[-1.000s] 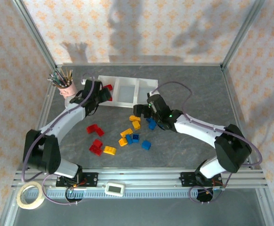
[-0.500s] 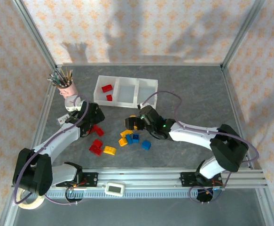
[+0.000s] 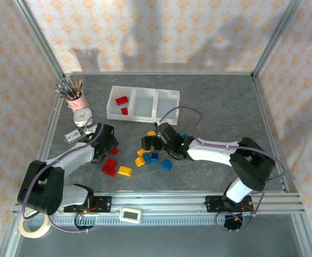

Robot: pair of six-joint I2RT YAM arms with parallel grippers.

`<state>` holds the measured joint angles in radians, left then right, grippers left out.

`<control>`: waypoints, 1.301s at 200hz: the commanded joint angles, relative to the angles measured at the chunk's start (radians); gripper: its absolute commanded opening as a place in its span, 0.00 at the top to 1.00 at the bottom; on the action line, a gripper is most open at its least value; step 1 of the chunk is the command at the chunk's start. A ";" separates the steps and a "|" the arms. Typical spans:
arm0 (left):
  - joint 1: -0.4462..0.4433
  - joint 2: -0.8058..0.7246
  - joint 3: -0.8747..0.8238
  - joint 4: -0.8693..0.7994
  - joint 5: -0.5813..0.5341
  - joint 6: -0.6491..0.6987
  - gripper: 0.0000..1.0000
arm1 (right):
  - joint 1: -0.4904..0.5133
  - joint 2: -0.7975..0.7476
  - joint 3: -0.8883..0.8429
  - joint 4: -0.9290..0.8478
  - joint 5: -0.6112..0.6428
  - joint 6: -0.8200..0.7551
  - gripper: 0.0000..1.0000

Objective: Sort the legos into containers by color
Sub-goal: Pick up the lego from the middle-left of the table.

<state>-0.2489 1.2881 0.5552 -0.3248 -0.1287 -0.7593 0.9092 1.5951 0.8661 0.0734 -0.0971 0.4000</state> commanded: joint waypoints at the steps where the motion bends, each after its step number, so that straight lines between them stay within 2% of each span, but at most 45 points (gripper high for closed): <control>1: -0.001 0.025 -0.018 0.043 0.013 -0.021 0.10 | 0.007 0.022 0.034 0.022 0.018 0.010 0.00; 56: -0.001 0.074 -0.003 0.067 -0.006 -0.008 0.18 | 0.007 0.046 0.024 0.038 0.005 0.020 0.00; 103: -0.001 0.108 -0.005 0.096 -0.016 0.001 0.22 | 0.007 0.054 0.028 0.034 0.011 0.017 0.00; 152: -0.001 0.119 0.012 0.099 -0.026 0.007 0.38 | 0.008 0.062 0.045 0.022 0.012 0.012 0.00; 202: -0.001 0.043 0.044 0.064 -0.019 0.024 0.40 | 0.007 0.039 0.058 0.000 0.048 0.012 0.00; 234: -0.001 -0.002 0.128 0.027 -0.018 0.057 0.41 | -0.002 0.015 0.089 -0.035 0.088 0.021 0.00; 260: -0.001 0.018 0.226 0.035 -0.021 0.091 0.42 | -0.032 0.013 0.113 -0.055 0.114 0.036 0.00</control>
<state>-0.2489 1.3094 0.6838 -0.2840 -0.1387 -0.7185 0.9039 1.6501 0.9360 0.0574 -0.0483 0.4137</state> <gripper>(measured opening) 0.583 0.998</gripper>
